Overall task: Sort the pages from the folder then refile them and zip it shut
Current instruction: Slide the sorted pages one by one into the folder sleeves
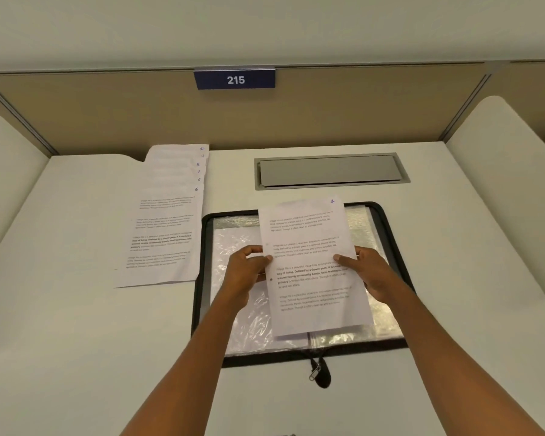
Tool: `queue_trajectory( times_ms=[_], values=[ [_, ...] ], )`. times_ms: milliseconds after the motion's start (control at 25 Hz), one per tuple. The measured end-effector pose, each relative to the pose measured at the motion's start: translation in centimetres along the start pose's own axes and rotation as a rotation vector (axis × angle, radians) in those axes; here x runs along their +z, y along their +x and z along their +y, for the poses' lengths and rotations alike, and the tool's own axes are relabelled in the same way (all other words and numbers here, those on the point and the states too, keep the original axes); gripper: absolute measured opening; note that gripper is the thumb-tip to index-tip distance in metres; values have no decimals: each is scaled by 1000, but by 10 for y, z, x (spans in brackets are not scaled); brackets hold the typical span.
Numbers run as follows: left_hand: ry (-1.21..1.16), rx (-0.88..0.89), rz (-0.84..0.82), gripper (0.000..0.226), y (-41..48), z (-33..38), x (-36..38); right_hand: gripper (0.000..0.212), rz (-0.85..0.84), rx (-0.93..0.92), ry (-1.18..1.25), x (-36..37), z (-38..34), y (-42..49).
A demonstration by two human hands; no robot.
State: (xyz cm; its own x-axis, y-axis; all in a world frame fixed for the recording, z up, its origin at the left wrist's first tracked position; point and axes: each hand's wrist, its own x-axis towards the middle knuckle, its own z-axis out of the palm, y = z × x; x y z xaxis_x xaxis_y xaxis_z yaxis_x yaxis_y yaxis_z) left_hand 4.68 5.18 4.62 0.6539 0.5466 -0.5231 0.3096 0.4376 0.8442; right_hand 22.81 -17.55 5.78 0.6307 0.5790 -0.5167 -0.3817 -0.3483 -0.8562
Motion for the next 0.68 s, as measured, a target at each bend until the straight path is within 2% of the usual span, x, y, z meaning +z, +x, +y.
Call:
queue_trajectory(
  times_ms=[120,240,320,440,680],
  values=[
    [159,19,-26,24,8,0,24,34,-6,32,-9,-26,7,6],
    [580,197,173,38,27,-4,46,31,12,62,-38,-49,15,14],
    [723,335,221,40,41,-6,59,30,39,68,-63,-63,18,18],
    [782,398,165,39,61,-3,76,32,82,47,-162,-84,22,21],
    [1117,577,89,38,103,16,104,34,117,6,-188,-115,24,21]
  ],
)
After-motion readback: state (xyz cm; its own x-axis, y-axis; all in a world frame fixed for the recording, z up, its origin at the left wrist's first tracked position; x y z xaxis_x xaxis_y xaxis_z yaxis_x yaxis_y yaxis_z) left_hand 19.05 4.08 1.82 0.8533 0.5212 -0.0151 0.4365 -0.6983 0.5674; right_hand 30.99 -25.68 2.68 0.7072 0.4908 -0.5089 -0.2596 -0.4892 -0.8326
